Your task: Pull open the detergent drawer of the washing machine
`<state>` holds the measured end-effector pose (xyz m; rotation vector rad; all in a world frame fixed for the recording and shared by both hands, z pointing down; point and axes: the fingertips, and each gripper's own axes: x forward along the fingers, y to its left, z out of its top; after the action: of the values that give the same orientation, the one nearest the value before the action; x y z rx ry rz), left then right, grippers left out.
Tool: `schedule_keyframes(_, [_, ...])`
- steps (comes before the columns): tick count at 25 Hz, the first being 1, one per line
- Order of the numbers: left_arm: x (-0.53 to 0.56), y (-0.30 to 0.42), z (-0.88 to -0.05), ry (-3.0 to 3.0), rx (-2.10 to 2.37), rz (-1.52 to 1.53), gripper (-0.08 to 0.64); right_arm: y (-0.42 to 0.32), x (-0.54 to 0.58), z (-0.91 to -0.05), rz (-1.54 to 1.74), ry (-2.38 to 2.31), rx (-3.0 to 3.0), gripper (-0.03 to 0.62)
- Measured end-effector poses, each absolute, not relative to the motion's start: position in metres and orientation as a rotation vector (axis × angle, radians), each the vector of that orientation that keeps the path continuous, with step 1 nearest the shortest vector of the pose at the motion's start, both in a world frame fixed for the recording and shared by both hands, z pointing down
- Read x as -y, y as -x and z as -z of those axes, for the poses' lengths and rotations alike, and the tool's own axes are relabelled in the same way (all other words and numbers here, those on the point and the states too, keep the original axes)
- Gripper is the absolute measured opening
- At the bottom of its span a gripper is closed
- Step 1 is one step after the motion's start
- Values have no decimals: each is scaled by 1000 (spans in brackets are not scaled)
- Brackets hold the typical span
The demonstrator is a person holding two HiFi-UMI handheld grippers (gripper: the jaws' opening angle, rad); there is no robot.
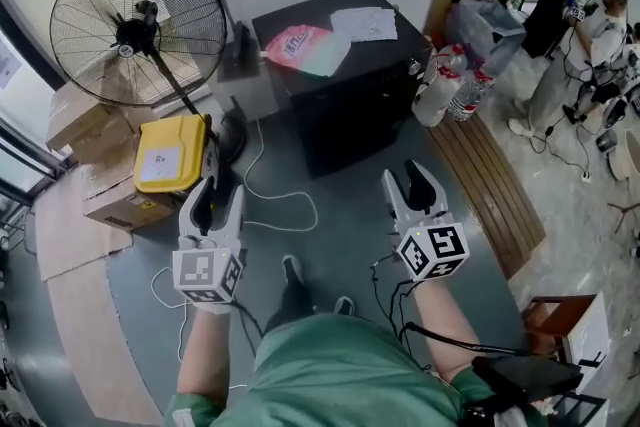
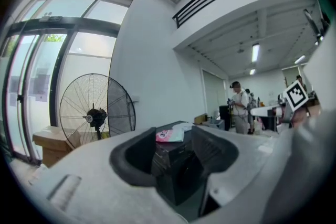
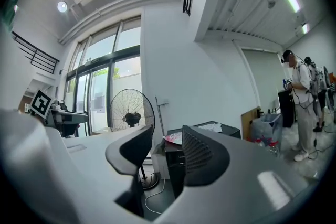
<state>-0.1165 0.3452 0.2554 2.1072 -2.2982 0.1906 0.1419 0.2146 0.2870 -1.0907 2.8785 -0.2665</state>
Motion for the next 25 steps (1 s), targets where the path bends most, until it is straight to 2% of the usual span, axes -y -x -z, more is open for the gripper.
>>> schedule_keyframes(11, [-234,183,-272,-2255,2122,-176,215,-96,-142,-297,220,1303,-2844,161])
schedule_keyframes(25, [-142,256,-295,-2382,1930,-208,215,-35,-87,-336,365,1481,-2749,161])
